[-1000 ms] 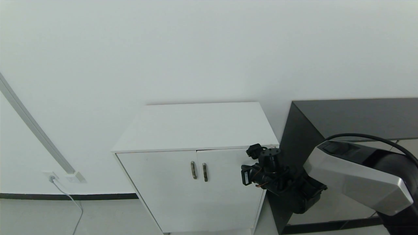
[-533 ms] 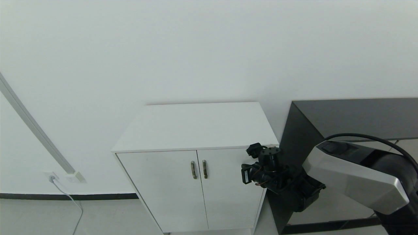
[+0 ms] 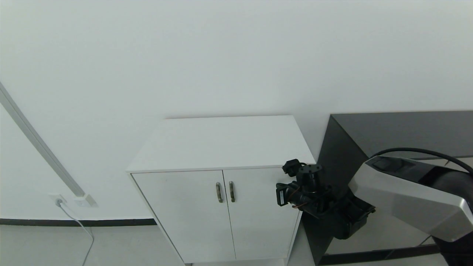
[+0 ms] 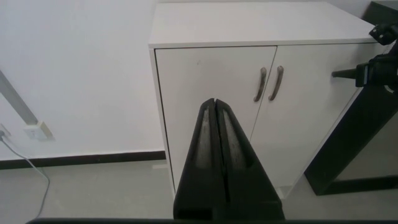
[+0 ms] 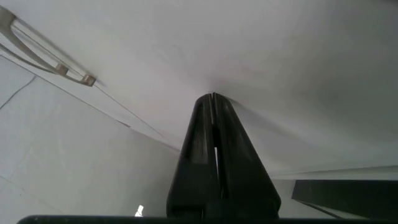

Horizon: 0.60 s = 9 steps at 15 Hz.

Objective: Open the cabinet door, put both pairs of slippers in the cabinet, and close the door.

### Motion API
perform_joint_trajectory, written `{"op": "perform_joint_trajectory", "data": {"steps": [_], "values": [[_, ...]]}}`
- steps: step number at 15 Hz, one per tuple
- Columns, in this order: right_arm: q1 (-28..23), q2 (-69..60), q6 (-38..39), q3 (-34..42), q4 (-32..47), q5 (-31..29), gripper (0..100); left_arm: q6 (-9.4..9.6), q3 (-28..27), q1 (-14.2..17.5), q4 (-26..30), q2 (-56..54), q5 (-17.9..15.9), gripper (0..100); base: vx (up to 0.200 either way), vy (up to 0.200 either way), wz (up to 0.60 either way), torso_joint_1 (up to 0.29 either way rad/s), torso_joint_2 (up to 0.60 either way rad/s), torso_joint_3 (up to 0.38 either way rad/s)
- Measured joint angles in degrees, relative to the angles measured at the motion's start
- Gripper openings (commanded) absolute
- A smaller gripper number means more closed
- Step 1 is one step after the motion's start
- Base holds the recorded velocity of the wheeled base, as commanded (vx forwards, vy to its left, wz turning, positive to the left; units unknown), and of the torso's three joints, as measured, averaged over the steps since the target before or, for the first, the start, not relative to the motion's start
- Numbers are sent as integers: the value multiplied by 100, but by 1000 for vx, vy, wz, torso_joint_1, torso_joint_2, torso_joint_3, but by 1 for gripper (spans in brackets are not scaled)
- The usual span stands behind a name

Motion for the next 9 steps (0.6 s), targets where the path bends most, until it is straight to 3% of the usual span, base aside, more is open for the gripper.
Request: {"op": "perform_joint_trajectory", "data": {"steps": [4,9], "values": [[2,-739,12,744,-54,-38,0,2,0,0,0,0,-2,0,0,0,0,0,0,0],[-162,-1766,-44,1970,-590,-805,0,2,0,-5,0,0,-2,0,0,0,0,0,0,0]]}}
